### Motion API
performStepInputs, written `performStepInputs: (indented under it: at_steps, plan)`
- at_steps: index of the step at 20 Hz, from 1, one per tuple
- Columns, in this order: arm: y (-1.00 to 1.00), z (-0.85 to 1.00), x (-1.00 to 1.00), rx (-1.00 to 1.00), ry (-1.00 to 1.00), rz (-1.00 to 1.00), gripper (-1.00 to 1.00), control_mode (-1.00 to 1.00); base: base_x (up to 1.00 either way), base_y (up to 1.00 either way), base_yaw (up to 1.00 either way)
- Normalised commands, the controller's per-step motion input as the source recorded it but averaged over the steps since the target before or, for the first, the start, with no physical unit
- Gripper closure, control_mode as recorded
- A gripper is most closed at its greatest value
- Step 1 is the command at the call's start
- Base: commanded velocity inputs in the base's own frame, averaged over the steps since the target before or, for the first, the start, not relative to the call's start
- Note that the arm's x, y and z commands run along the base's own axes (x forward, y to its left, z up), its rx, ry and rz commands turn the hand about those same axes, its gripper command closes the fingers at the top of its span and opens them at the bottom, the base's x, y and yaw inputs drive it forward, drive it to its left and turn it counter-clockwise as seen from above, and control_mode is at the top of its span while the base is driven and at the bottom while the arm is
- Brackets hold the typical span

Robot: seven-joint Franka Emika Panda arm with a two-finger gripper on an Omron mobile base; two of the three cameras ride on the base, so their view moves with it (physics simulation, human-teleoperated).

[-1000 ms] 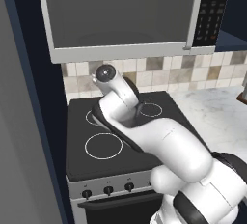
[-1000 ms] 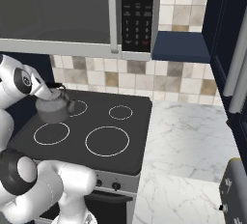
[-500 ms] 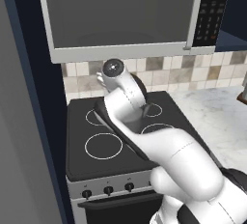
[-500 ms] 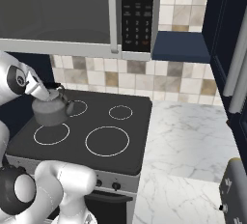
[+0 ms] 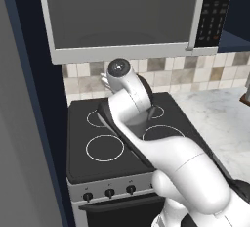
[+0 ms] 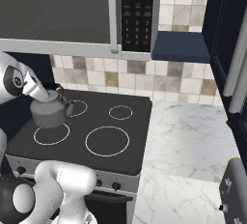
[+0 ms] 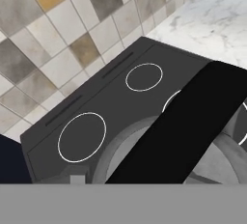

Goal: The kettle is done boiling. Turn off the stove, then wait for 300 timesteps before moving the kettle to the dining table.

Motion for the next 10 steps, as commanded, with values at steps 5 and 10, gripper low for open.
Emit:
performStepInputs:
  at_steps: [5, 10]
  plan:
    - [0.00, 0.00, 0.00, 0.00, 0.00, 0.00, 1.00, 1.00, -0.11, 0.01, 0.00]
    - [0.00, 0.00, 0.00, 0.00, 0.00, 0.00, 1.00, 1.00, -0.42, 0.28, -0.07]
